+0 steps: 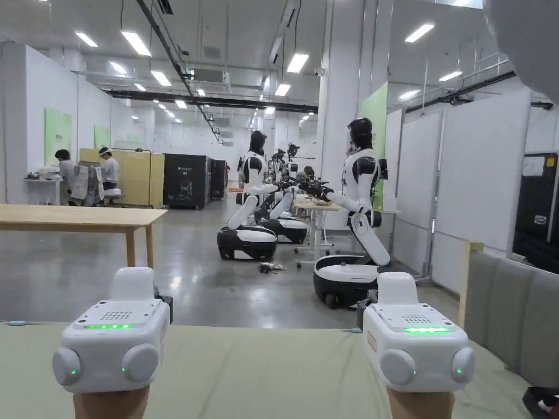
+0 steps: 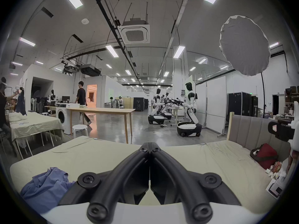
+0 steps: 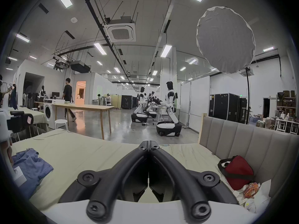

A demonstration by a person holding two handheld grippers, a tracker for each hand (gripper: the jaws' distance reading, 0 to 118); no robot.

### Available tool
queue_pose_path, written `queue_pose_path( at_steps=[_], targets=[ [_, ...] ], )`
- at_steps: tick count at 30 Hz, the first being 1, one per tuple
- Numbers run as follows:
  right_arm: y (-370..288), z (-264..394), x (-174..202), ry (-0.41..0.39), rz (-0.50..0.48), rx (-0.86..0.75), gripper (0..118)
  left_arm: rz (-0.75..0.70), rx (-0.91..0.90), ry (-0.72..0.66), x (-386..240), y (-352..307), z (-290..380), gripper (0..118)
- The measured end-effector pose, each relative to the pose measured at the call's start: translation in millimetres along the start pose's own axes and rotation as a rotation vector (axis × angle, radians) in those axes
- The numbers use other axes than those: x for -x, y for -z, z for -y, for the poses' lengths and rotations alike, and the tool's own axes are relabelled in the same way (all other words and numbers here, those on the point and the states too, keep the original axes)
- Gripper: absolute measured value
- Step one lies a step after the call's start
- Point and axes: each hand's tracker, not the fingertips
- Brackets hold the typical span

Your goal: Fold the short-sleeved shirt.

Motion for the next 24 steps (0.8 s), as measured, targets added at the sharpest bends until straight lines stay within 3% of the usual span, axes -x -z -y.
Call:
queue_pose_path(
  at_steps=[4,8,18,24],
  targets=[
    [-5.9,-2.9,7.0,0.001,-0.02,-0.016,0,-0.006,0.002,-0.018,13.3,-6.0,-2.7,0],
    [-10.2,-10.6,45.6,-0.021,-0.072,-0.048,0,-0.051,0.01,0.03,50.5,-32.1,2.3,0],
    [-34.2,-15.8,243.1,-0.014,-0.437,-0.094,0,-0.316,-0.017,0.115,198.7,-109.5,-7.7,0],
    [-54.4,-12.9,319.8,-0.014,-0.566,-0.088,0,-0.433,0.005,0.123,260.3,-148.0,-8.7,0]
  ],
)
